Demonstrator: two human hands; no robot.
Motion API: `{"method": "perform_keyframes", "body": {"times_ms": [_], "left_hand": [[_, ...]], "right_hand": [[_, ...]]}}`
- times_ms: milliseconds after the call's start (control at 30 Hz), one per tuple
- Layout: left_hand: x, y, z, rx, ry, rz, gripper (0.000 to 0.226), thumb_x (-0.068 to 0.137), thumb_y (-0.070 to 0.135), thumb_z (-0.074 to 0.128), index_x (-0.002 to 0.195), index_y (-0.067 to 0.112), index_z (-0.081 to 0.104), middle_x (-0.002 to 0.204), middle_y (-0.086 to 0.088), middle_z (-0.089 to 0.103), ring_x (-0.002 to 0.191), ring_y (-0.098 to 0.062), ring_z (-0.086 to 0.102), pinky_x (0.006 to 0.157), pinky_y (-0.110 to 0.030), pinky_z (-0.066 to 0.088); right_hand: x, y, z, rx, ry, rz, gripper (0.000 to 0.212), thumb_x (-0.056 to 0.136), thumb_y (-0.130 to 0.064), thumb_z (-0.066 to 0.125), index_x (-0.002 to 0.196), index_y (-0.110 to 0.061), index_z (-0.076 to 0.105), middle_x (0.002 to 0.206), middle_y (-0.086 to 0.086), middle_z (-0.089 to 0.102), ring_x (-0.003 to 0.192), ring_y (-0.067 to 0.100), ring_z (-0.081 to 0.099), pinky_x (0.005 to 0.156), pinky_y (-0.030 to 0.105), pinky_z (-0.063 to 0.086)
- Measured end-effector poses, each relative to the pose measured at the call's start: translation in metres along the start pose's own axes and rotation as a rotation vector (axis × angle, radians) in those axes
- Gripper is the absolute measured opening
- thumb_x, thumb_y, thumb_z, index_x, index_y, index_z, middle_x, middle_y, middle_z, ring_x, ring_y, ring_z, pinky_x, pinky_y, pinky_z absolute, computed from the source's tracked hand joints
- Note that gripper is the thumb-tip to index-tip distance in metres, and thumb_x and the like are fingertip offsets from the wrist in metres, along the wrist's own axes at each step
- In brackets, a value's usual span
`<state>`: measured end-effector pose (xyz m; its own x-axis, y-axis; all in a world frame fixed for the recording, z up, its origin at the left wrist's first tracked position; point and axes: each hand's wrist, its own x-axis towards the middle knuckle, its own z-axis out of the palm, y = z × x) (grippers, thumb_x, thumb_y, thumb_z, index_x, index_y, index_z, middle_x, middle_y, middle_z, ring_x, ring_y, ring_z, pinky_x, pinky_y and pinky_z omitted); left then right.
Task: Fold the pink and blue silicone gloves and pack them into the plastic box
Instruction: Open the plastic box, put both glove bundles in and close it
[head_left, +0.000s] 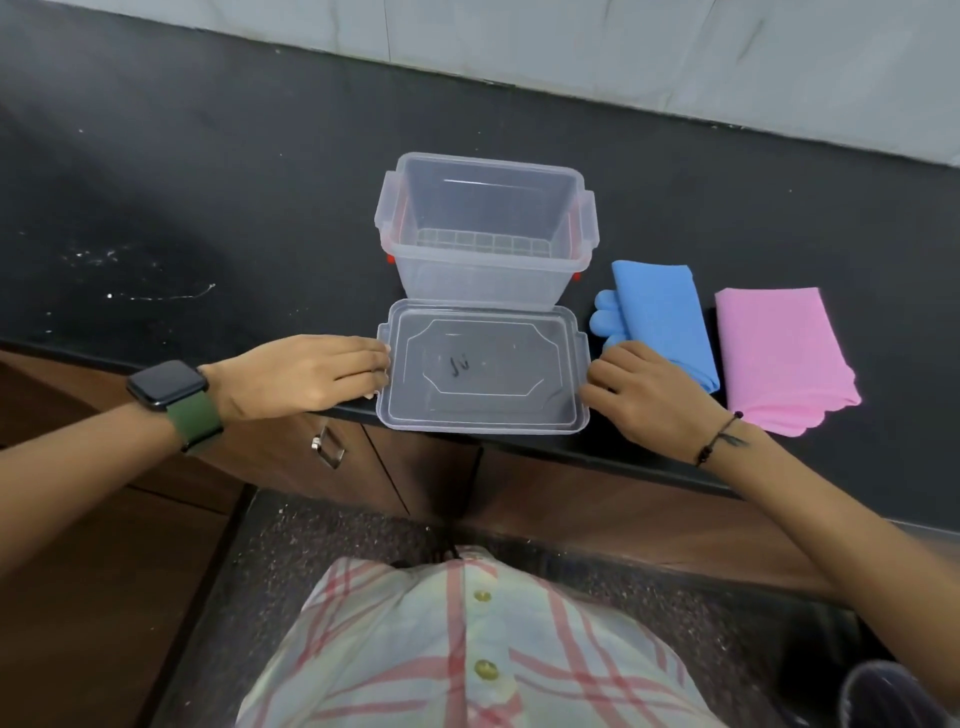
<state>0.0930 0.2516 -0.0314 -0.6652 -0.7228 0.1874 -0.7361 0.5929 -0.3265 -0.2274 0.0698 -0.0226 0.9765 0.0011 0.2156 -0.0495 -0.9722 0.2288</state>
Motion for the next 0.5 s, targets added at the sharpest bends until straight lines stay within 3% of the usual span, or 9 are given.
{"method": "perform_keyframes", "body": {"times_ms": [200,300,500], "left_hand": [[0.000,0.003,-0.005,-0.042,-0.050,-0.022,0.056,0.101,0.007,0.018,0.093,0.000,0.073,0.100,-0.016,0.073,0.095,-0.030,0.071,0.086,-0.041,0.054],[0.004,0.003,-0.009,-0.070,-0.046,-0.044,0.054,0.103,0.023,0.026,0.089,0.001,0.073,0.096,-0.016,0.073,0.094,-0.030,0.070,0.089,-0.042,0.054],[0.017,0.002,-0.016,-0.180,-0.043,-0.152,0.051,0.096,0.033,0.033,0.086,0.003,0.073,0.098,-0.015,0.072,0.097,-0.030,0.068,0.094,-0.038,0.053]], "right_hand": [[-0.001,-0.007,-0.003,-0.007,0.014,0.021,0.028,0.080,0.001,0.042,0.069,-0.008,0.066,0.062,0.007,0.060,0.056,0.024,0.056,0.063,0.029,0.052],[0.001,-0.009,-0.007,-0.002,-0.007,0.038,0.026,0.080,0.000,0.044,0.069,-0.008,0.066,0.062,0.007,0.060,0.056,0.024,0.056,0.065,0.029,0.052],[0.000,-0.005,-0.020,0.052,-0.029,0.121,0.013,0.065,0.004,0.072,0.062,-0.008,0.067,0.058,0.005,0.060,0.055,0.025,0.056,0.062,0.029,0.050]]}}
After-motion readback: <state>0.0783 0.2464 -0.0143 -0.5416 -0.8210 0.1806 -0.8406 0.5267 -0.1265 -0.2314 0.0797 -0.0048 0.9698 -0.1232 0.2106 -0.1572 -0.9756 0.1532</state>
